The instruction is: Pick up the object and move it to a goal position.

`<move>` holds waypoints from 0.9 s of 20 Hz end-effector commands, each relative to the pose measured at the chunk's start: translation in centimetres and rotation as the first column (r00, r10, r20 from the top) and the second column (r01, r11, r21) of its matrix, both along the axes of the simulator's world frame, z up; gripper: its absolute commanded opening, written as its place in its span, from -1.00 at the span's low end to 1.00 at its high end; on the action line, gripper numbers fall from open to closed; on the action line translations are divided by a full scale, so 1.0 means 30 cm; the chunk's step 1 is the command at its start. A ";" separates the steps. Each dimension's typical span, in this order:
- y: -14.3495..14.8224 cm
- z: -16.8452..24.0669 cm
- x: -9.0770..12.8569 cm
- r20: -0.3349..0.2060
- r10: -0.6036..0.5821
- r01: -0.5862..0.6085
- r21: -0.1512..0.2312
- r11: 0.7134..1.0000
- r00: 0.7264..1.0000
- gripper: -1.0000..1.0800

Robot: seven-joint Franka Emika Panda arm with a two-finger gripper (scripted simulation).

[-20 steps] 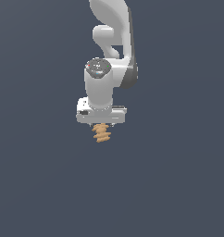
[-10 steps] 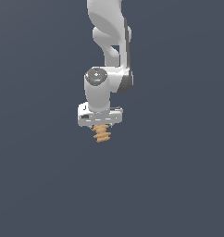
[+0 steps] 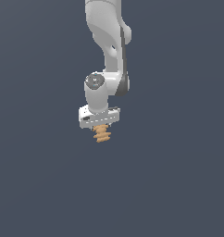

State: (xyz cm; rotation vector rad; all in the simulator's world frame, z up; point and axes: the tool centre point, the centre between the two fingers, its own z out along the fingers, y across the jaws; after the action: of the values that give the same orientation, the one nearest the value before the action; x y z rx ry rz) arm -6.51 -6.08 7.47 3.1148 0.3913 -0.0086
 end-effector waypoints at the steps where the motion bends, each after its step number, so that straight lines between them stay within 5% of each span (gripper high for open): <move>1: -0.002 -0.015 -0.011 0.004 0.017 -0.017 0.002 1.000 1.000 0.92; 18: -0.003 -0.148 -0.021 0.005 0.024 -0.024 0.003 1.000 1.000 0.92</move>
State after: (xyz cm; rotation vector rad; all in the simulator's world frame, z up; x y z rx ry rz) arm -7.12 -6.17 3.74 3.1123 0.4279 -0.0011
